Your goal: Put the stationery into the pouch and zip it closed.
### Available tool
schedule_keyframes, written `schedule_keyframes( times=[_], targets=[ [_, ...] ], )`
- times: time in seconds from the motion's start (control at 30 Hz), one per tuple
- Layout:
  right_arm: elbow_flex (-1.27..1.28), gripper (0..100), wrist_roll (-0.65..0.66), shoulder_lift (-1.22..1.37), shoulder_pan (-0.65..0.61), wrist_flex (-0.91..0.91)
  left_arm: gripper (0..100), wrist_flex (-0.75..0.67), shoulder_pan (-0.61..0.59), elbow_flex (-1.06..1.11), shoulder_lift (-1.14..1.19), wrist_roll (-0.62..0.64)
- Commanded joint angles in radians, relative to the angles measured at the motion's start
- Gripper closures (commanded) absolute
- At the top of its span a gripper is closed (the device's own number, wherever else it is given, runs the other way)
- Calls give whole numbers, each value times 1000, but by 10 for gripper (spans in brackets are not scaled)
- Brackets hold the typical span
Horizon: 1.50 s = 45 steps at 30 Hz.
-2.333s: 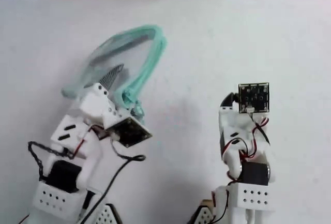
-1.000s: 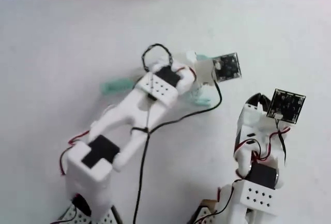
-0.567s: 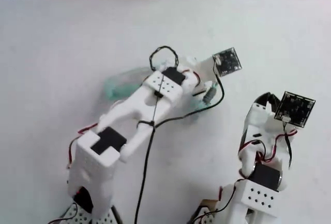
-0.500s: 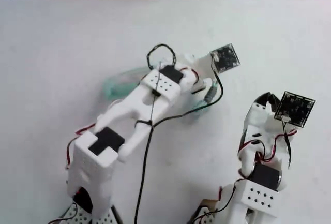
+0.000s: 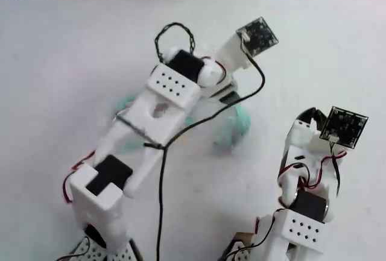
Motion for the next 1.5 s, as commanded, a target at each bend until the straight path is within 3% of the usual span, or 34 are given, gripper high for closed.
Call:
schedule_keyframes(
  times=[0.0, 0.1, 0.2, 0.43, 0.57, 0.67, 0.8, 0.93, 1.1, 1.2, 1.37, 1.47],
  targets=[
    [-20, 979, -6, -4, 7, -21, 700, 106, 16, -204, -68, -17],
    [-20, 979, -6, -4, 7, -21, 727, 275, 5, -322, -68, -44],
    [-8, 979, -5, -10, 7, -24, 766, 542, 19, -328, -58, -127],
    [-5, 979, -3, -4, 7, -44, 972, 350, -97, 356, -64, -206],
    [-5, 979, -3, -4, 7, -44, 978, 428, -73, 485, -166, -127],
    [-5, 979, -3, -4, 7, -44, 976, 485, -54, 597, -214, -178],
    [-5, 979, -2, -4, 7, -44, 976, 316, -99, 735, -214, -241],
    [0, 979, 2, -4, 7, -44, 976, 149, -159, 822, -214, -270],
    [12, 978, 2, -12, 7, -45, 976, 41, -237, 907, -213, -420],
    [12, 978, 2, -12, 7, -51, 976, -38, -297, 914, -209, -448],
    [17, 978, 2, -5, 7, -65, 976, -51, -291, 818, -188, -414],
    [17, 976, 2, -5, 5, -65, 976, 29, -260, 755, -196, -387]
  ],
)
